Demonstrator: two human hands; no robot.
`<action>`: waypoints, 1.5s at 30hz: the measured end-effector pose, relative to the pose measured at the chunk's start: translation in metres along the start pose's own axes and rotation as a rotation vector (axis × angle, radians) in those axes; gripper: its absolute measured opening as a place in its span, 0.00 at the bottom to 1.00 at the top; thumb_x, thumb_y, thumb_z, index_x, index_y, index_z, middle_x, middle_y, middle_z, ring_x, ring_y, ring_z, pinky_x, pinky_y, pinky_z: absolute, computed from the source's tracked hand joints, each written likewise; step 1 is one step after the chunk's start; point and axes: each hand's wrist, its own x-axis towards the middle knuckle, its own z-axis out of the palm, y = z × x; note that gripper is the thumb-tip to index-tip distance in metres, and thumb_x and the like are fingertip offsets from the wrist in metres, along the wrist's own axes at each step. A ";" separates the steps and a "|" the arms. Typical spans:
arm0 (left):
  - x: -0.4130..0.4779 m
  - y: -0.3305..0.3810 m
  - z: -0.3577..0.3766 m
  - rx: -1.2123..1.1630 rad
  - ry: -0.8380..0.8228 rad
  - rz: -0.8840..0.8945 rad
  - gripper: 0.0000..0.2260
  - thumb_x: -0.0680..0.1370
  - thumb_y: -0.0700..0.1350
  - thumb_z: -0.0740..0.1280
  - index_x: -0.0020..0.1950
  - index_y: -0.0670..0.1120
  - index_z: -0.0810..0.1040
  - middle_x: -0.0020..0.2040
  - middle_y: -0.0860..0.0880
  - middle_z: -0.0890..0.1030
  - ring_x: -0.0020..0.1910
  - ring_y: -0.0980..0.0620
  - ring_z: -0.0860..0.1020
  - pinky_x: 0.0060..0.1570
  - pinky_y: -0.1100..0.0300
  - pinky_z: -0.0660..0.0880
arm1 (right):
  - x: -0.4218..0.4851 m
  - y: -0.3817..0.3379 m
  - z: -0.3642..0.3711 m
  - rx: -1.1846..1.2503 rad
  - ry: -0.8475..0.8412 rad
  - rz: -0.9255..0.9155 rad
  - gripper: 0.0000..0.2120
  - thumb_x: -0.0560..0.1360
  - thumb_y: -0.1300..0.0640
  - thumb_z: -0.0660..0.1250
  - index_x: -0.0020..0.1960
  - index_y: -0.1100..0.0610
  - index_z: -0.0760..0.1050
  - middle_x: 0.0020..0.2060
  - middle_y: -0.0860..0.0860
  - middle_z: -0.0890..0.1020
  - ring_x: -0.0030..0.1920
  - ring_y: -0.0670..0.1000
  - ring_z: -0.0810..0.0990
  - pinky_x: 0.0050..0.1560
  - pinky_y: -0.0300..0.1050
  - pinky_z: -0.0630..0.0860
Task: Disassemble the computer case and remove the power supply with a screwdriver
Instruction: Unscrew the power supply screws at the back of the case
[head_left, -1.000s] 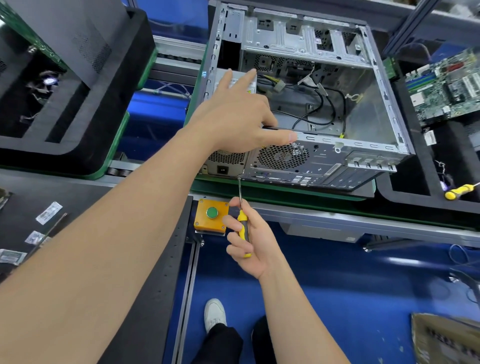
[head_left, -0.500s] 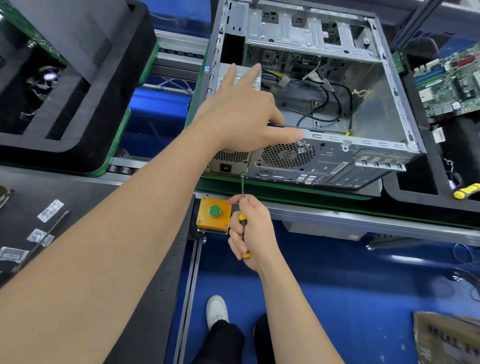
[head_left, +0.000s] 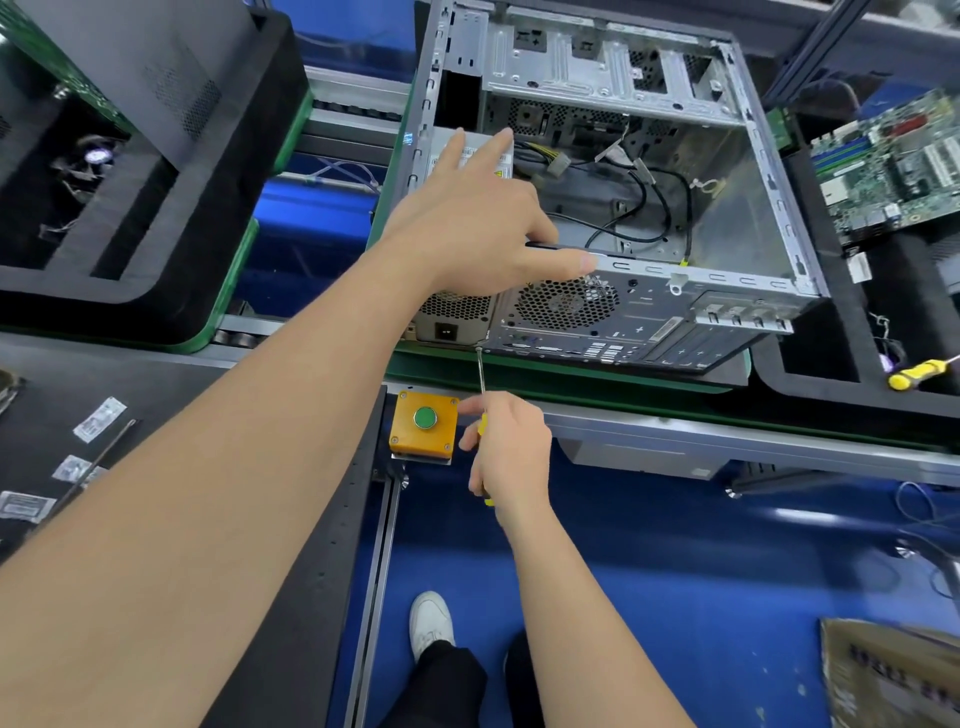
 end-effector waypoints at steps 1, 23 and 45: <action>0.000 0.000 -0.001 -0.006 -0.006 -0.005 0.38 0.71 0.81 0.43 0.45 0.59 0.84 0.59 0.56 0.81 0.82 0.47 0.47 0.78 0.40 0.37 | 0.001 -0.002 -0.004 0.125 -0.066 0.088 0.17 0.80 0.57 0.57 0.43 0.56 0.83 0.30 0.51 0.81 0.21 0.53 0.71 0.23 0.42 0.68; 0.001 0.000 0.002 -0.016 0.020 -0.005 0.39 0.70 0.82 0.43 0.46 0.58 0.85 0.60 0.57 0.81 0.82 0.48 0.49 0.78 0.41 0.38 | 0.014 0.018 -0.013 0.917 -0.584 0.242 0.13 0.87 0.54 0.59 0.49 0.59 0.78 0.28 0.49 0.68 0.18 0.45 0.61 0.16 0.38 0.60; 0.000 0.000 -0.001 -0.024 -0.015 -0.027 0.37 0.70 0.81 0.45 0.40 0.57 0.83 0.59 0.56 0.82 0.82 0.49 0.47 0.78 0.41 0.38 | 0.005 -0.010 -0.011 0.757 -0.369 0.397 0.16 0.84 0.55 0.59 0.57 0.62 0.83 0.33 0.51 0.73 0.26 0.49 0.65 0.27 0.42 0.69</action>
